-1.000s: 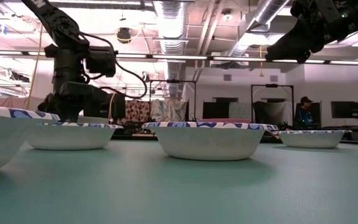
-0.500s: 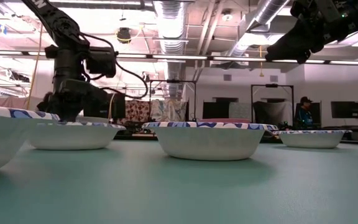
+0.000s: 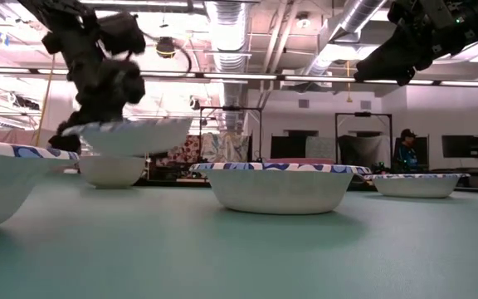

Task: Nest bowls inside each other
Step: Stack the white with blue patterned bowl on top of the white with blue patterned bowl

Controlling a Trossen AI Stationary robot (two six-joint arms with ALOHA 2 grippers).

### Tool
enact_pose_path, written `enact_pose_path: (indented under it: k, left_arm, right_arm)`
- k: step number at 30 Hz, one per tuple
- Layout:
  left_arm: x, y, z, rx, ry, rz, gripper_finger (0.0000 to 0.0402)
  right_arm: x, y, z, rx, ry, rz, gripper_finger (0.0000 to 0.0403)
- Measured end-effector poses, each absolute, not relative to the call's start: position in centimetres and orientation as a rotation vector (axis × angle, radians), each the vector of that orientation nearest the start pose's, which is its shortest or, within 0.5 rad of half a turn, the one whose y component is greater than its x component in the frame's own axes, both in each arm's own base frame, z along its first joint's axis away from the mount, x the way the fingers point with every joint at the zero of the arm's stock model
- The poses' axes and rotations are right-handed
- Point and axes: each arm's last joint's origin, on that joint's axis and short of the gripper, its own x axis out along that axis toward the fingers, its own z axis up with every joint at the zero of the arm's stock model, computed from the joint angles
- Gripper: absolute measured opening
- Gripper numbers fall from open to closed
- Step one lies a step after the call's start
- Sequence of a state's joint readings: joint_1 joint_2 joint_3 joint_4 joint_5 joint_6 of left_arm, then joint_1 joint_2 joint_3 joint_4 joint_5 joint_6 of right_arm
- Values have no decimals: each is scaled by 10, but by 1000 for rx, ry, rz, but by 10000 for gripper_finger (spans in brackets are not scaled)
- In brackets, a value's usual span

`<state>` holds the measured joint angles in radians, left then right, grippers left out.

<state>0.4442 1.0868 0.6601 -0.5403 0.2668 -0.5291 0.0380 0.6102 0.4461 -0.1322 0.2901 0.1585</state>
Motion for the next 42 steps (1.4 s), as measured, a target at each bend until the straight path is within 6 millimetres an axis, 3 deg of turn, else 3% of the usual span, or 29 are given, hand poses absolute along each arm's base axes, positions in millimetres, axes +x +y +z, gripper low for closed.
enact_pose_path:
  k: [11, 25, 34, 42]
  left_arm:
    - [210, 54, 234, -890, 582, 336, 0]
    - [246, 44, 223, -953, 477, 293, 0]
    - [288, 37, 229, -894, 521, 271, 0]
    - [328, 33, 219, -773, 713, 290, 0]
  right_arm:
    - [146, -4, 246, 105, 268, -305, 191]
    - [146, -4, 246, 104, 267, -311, 191]
    - [146, -4, 246, 104, 266, -310, 191]
    - [146, -4, 246, 109, 267, -311, 191]
